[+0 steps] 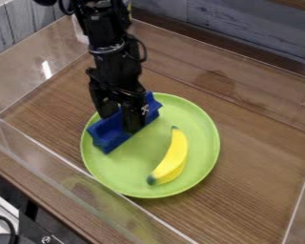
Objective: Remove the blue object from inside the green plate and put it on the table
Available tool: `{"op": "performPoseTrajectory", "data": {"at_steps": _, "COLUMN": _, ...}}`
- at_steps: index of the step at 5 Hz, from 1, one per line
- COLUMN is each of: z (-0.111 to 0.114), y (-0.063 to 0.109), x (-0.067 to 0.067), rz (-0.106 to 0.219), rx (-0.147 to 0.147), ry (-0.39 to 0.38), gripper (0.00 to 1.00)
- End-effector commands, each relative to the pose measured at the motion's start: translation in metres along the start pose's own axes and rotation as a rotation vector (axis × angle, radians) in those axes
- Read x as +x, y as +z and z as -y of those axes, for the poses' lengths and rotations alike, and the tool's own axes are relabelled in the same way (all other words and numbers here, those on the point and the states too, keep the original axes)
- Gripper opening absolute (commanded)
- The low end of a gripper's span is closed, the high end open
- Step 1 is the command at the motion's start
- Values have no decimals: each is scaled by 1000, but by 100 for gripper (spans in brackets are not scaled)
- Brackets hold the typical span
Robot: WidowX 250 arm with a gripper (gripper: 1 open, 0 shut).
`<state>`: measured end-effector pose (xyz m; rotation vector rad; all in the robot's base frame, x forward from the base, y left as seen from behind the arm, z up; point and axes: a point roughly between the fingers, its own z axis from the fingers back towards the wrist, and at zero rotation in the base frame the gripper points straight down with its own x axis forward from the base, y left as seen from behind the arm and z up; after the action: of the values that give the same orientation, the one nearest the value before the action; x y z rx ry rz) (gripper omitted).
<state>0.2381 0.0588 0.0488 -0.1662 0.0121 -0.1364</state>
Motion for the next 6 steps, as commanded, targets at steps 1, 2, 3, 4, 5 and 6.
{"op": "performPoseTrajectory", "data": {"at_steps": 1, "z": -1, "y": -3, "x": 0, "rz": -3, "rx": -3, "ry": 2, "gripper": 100}}
{"op": "performPoseTrajectory", "data": {"at_steps": 2, "z": -2, "y": -6, "x": 1, "rz": -5, "rx": -4, "ry": 2, "gripper": 0}}
{"op": "performPoseTrajectory", "data": {"at_steps": 3, "z": -2, "y": -4, "x": 3, "rz": -3, "rx": -2, "ry": 5, "gripper": 0}}
{"op": "performPoseTrajectory", "data": {"at_steps": 4, "z": -2, "y": 1, "x": 5, "rz": 1, "rx": 0, "ry": 12, "gripper": 0}}
{"op": "performPoseTrajectory", "data": {"at_steps": 5, "z": -2, "y": 7, "x": 8, "rz": 5, "rx": 2, "ry": 18, "gripper": 0}}
{"op": "performPoseTrajectory", "data": {"at_steps": 6, "z": -2, "y": 12, "x": 10, "rz": 10, "rx": 4, "ry": 22, "gripper": 0}}
